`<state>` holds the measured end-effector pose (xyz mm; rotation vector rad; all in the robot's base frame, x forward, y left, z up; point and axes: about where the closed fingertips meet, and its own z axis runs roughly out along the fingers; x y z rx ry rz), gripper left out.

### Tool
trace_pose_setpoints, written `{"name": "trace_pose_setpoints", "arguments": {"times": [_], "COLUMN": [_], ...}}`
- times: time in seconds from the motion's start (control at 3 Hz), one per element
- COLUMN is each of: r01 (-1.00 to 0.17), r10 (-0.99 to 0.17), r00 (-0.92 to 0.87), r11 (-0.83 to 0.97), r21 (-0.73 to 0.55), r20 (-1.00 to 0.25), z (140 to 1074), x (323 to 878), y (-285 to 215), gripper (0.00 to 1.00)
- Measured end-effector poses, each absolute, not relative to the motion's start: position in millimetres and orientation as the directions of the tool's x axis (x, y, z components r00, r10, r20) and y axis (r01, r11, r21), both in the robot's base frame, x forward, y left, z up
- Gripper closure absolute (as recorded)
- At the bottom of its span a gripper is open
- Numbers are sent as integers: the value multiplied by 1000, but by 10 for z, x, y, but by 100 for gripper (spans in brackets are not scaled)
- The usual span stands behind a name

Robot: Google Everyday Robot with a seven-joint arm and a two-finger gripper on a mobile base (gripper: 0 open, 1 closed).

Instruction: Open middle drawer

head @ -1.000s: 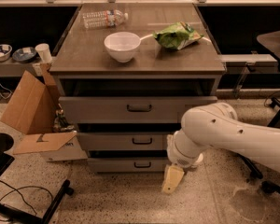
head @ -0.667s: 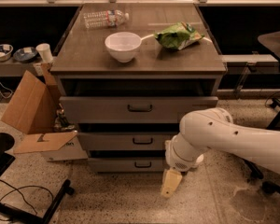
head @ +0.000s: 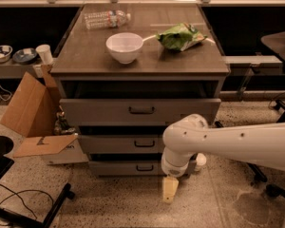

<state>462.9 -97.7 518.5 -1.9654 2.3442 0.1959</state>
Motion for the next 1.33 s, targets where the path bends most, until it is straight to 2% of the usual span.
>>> {"name": "trace_pose_setpoints", "arguments": {"times": [0.67, 1.33], "r01": [-998, -993], "r10": [-996, -992], "r00": [-61, -31], "r11": [61, 17], "r21": [-3, -116], "r20": [71, 121], "z": [4528, 4319], "x": [5031, 5705], "y": [-1179, -1359], "gripper": [0, 0]}}
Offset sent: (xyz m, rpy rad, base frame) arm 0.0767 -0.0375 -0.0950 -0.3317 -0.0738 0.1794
